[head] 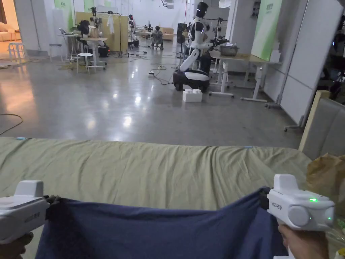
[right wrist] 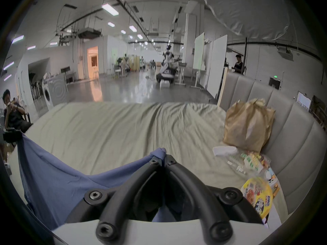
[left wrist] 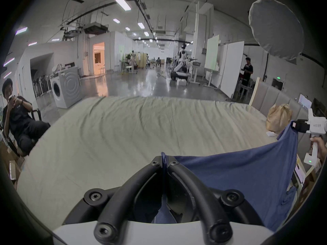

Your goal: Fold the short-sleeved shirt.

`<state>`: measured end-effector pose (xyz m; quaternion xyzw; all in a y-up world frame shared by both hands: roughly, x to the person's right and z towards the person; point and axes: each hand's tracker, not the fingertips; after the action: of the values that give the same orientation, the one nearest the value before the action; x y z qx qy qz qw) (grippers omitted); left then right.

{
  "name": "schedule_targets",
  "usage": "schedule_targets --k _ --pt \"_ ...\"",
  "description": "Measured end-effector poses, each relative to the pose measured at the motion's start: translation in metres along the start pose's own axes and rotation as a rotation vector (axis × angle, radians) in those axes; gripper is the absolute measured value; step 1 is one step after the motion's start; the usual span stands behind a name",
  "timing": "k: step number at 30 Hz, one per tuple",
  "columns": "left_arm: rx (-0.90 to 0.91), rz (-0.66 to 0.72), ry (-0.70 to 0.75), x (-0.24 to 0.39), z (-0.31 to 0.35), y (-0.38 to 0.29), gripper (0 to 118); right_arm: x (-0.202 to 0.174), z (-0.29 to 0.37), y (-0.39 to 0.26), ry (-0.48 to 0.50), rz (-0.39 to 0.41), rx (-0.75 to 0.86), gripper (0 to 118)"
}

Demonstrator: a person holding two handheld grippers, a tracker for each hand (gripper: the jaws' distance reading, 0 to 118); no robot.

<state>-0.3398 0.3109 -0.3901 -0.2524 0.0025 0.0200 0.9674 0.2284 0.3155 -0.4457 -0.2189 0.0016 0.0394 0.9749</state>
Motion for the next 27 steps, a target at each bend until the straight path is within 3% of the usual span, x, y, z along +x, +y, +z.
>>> schedule_targets --k 6,15,17,27 --pt "0.108 0.074 0.010 -0.008 0.039 0.070 3 0.004 0.042 0.070 -0.027 -0.020 0.126 2" --pt "0.214 0.066 0.052 -0.018 0.070 0.164 3 -0.009 0.070 0.163 -0.064 0.094 0.308 2" --pt "0.233 0.070 0.061 -0.020 0.072 0.183 3 -0.012 0.070 0.179 -0.046 0.069 0.295 2" --pt "0.301 0.044 0.101 -0.031 0.081 0.245 3 -0.025 0.076 0.246 -0.078 0.112 0.365 2"
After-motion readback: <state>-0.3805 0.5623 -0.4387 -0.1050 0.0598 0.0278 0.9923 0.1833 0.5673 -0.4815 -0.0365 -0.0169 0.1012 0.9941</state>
